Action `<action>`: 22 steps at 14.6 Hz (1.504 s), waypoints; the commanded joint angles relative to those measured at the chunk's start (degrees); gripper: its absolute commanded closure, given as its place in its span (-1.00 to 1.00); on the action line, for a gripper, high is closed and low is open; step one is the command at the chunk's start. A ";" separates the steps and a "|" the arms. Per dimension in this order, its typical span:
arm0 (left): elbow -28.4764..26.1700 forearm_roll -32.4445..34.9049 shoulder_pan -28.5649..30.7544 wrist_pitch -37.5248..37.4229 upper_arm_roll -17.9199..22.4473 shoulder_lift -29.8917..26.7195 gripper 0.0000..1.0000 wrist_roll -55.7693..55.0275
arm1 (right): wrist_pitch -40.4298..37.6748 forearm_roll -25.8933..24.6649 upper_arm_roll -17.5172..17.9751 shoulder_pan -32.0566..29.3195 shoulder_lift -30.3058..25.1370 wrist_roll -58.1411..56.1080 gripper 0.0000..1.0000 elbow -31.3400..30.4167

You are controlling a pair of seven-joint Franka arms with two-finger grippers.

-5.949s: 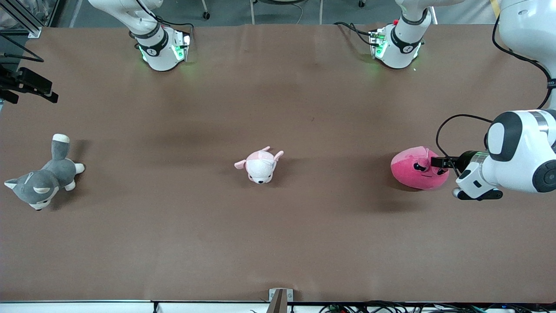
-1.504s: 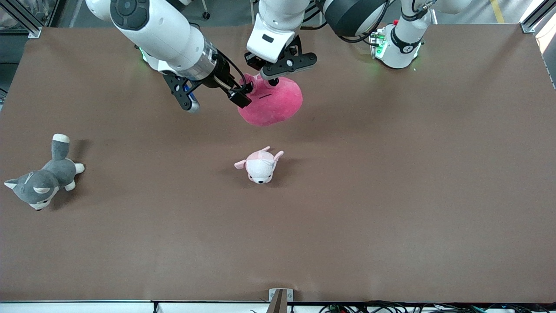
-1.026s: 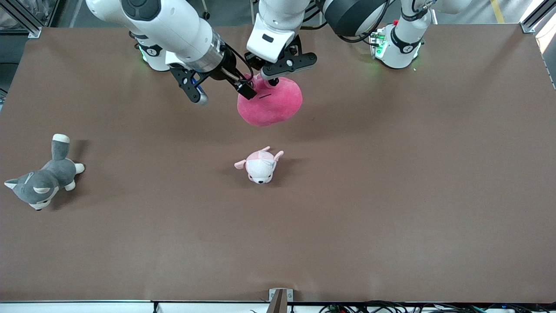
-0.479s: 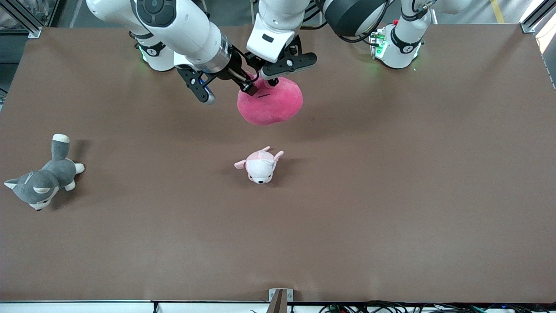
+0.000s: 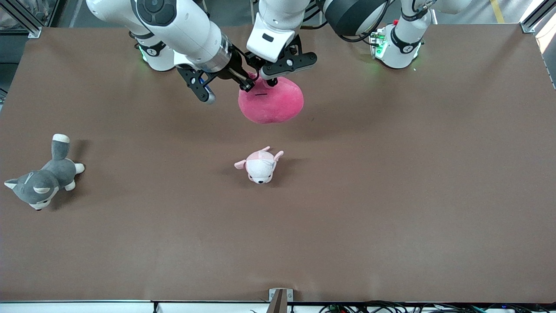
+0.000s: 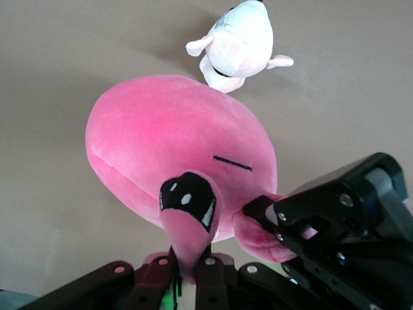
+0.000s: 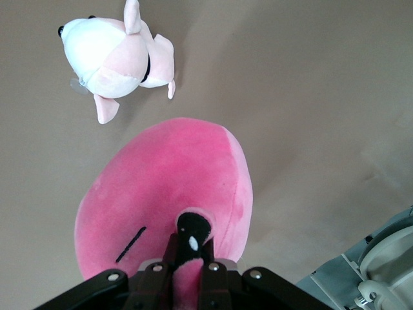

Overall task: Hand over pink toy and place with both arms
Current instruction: 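Close the right gripper on the pink plush beside the left gripper, then open the left gripper while the right gripper pulls the plush away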

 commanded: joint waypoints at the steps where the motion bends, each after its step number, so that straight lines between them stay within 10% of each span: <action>1: 0.93 0.89 -0.24 -0.21 0.31 -0.29 0.97 -0.96 | 0.62 1.27 -0.58 0.37 -1.70 0.29 0.99 -1.90; 3: 1.02 0.89 -0.06 -0.38 0.23 -0.55 0.79 -0.96 | 0.62 1.27 -0.67 0.19 -1.70 0.29 0.99 -1.90; 4: 0.93 0.81 0.11 -0.47 0.23 -0.64 0.15 -0.96 | 0.53 1.27 -0.67 0.10 -1.70 0.29 0.99 -1.90; 5: 0.84 0.98 0.29 -0.56 0.23 -0.72 -0.92 -0.88 | 0.44 1.27 -0.76 0.01 -1.70 0.29 0.99 -1.90; 15: -0.65 2.82 1.43 -13.02 0.40 -10.90 -1.00 4.82 | -9.74 -5.83 -1.37 -15.87 -4.16 -19.19 0.99 -2.17; 22: -8.28 2.56 16.87 -18.75 0.23 -22.68 -1.00 33.18 | -5.99 -7.79 -1.37 -32.48 -3.28 -39.06 0.99 -7.87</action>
